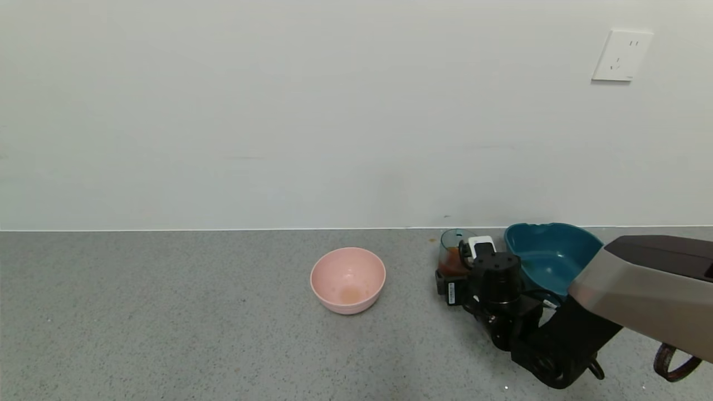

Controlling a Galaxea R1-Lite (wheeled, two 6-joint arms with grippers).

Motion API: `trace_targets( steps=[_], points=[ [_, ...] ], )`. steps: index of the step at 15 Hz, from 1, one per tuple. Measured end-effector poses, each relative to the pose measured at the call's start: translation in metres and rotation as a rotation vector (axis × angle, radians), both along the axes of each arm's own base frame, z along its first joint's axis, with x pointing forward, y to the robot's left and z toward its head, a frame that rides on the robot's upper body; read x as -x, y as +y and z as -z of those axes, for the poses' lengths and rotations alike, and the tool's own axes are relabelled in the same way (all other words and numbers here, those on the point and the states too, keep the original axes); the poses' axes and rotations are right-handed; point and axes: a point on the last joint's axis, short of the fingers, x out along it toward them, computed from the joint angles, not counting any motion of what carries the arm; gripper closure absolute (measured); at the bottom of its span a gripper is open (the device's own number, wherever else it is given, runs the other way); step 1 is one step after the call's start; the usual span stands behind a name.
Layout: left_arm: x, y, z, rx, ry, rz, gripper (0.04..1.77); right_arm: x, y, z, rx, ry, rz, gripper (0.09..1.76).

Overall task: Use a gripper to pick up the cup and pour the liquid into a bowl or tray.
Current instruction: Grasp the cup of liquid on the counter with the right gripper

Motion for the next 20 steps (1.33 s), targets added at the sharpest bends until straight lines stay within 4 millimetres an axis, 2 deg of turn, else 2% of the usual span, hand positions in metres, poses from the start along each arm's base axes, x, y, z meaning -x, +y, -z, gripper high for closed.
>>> trace_targets(
  steps=[5, 11, 20],
  points=[
    [0.0, 0.0, 0.0, 0.0, 0.0, 0.0, 0.09, -0.015, 0.005, 0.002, -0.005, -0.029, 0.004, 0.14],
    [0.0, 0.0, 0.0, 0.0, 0.0, 0.0, 0.09, -0.029, 0.0, 0.004, -0.022, -0.06, 0.029, 0.14],
    [0.0, 0.0, 0.0, 0.0, 0.0, 0.0, 0.09, -0.029, 0.003, 0.011, -0.054, -0.118, 0.022, 0.14]
  ],
)
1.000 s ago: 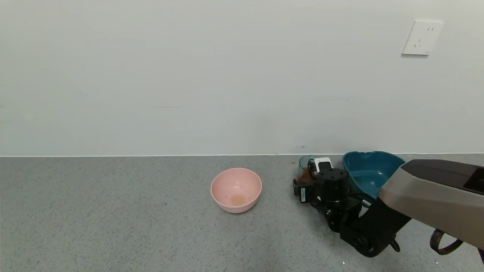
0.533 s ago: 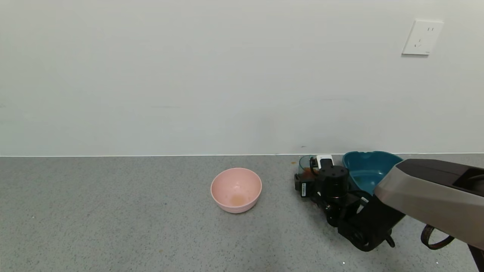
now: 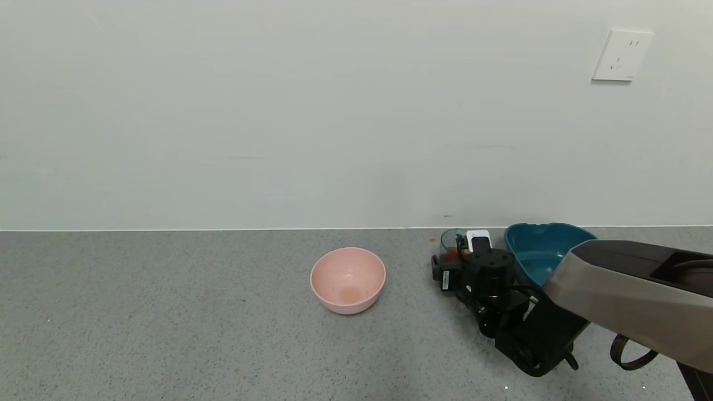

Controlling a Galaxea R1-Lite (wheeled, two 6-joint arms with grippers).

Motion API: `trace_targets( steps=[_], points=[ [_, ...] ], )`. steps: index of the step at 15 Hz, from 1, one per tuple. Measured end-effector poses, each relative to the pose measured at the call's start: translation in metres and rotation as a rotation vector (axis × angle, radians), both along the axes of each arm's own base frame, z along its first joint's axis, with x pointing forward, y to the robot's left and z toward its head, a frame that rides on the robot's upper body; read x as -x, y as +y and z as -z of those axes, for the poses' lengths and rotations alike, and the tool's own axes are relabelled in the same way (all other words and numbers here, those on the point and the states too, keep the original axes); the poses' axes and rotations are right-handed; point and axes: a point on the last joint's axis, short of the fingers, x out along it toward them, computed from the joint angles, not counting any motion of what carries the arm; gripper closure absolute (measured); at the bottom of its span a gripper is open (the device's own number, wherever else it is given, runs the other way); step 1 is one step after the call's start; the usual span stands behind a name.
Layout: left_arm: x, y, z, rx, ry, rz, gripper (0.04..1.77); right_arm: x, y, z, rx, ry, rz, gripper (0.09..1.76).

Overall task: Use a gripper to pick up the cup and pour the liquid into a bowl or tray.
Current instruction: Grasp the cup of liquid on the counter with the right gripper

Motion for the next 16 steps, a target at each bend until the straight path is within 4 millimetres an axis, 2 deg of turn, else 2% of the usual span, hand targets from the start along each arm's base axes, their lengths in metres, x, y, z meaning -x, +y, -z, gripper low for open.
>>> trace_targets(
  steps=[16],
  points=[
    [0.0, 0.0, 0.0, 0.0, 0.0, 0.0, 0.09, 0.003, 0.005, 0.013, -0.027, -0.05, -0.013, 0.14]
  ],
)
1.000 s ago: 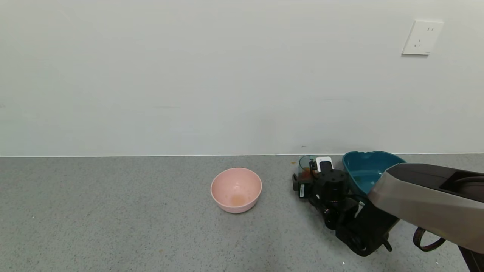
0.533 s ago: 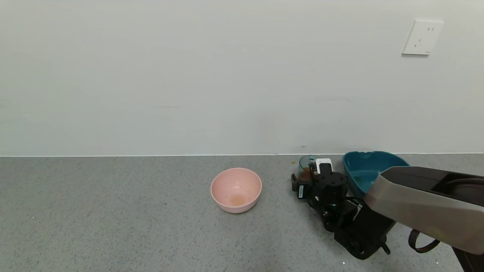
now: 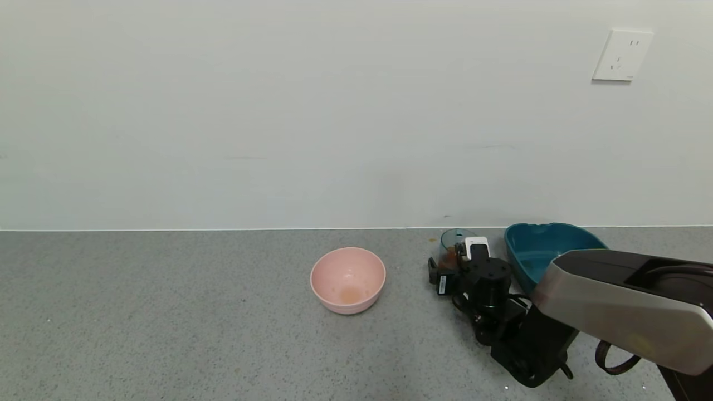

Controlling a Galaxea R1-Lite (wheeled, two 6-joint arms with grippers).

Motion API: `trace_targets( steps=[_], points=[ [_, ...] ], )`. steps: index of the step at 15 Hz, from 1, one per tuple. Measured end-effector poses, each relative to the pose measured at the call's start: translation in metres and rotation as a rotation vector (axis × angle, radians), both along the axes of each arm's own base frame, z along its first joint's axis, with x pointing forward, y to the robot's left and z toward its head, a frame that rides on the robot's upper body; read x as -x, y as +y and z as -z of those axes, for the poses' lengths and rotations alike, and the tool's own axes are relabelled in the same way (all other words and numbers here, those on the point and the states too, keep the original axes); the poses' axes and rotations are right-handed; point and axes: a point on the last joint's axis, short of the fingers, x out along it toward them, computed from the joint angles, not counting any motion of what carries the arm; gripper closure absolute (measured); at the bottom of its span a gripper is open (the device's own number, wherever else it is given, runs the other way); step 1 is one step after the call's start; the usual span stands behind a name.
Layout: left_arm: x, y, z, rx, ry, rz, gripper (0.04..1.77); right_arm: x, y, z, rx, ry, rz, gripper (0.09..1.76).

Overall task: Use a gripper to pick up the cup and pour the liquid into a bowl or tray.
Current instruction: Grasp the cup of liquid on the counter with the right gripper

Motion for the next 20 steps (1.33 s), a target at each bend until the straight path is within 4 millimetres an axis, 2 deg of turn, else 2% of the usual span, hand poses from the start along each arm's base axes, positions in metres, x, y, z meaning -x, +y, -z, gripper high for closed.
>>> trace_targets(
  steps=[11, 13, 14, 20],
  points=[
    [0.0, 0.0, 0.0, 0.0, 0.0, 0.0, 0.09, -0.0019, 0.0002, 0.0026, 0.004, -0.006, -0.003, 0.14],
    [0.0, 0.0, 0.0, 0.0, 0.0, 0.0, 0.09, -0.0025, -0.0008, 0.0026, 0.005, -0.006, 0.0, 0.42],
    [0.0, 0.0, 0.0, 0.0, 0.0, 0.0, 0.09, -0.0025, -0.0008, 0.0028, 0.005, -0.006, 0.0, 0.48],
    [0.0, 0.0, 0.0, 0.0, 0.0, 0.0, 0.09, -0.0033, -0.0023, 0.0021, 0.003, -0.007, 0.004, 0.51]
  ],
)
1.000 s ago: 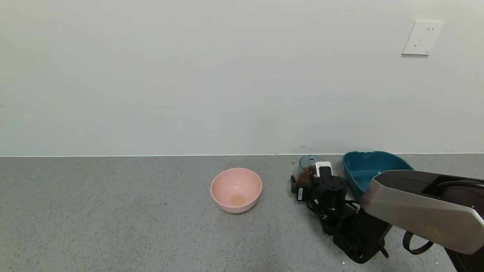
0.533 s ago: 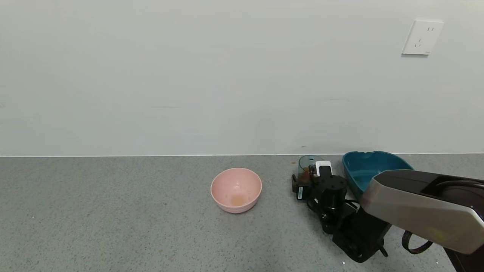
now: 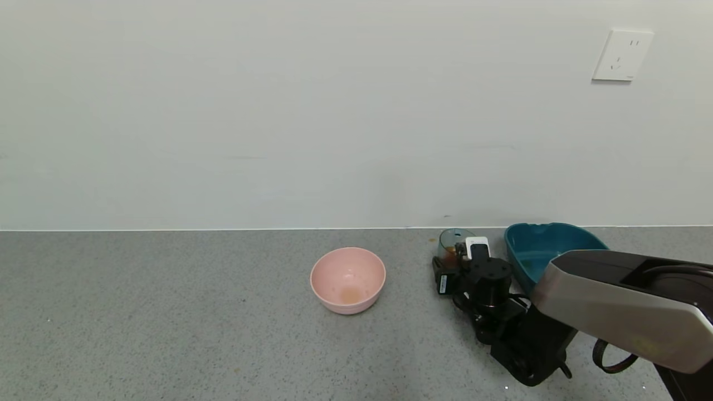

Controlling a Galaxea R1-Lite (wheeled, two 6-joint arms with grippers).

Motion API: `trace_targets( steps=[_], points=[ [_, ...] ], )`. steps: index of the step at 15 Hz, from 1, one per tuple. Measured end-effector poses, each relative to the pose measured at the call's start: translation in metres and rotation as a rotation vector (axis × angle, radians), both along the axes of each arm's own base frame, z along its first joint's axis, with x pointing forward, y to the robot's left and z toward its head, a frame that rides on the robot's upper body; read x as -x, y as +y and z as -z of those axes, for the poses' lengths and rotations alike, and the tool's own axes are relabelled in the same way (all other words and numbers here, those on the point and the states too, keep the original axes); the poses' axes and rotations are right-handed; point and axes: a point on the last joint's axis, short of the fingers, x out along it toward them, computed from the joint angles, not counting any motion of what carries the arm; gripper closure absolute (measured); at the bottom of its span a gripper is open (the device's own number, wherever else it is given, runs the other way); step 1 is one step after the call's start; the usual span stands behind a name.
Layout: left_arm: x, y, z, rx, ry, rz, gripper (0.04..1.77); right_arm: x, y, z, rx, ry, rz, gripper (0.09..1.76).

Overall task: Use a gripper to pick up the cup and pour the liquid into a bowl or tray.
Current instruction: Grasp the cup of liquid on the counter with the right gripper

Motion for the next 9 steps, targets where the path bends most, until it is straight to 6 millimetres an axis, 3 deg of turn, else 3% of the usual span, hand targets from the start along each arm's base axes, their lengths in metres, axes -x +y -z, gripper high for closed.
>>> trace_targets(
  steps=[9],
  points=[
    [0.0, 0.0, 0.0, 0.0, 0.0, 0.0, 0.09, -0.0009, -0.0025, -0.0083, -0.005, -0.012, 0.002, 0.51]
  ],
)
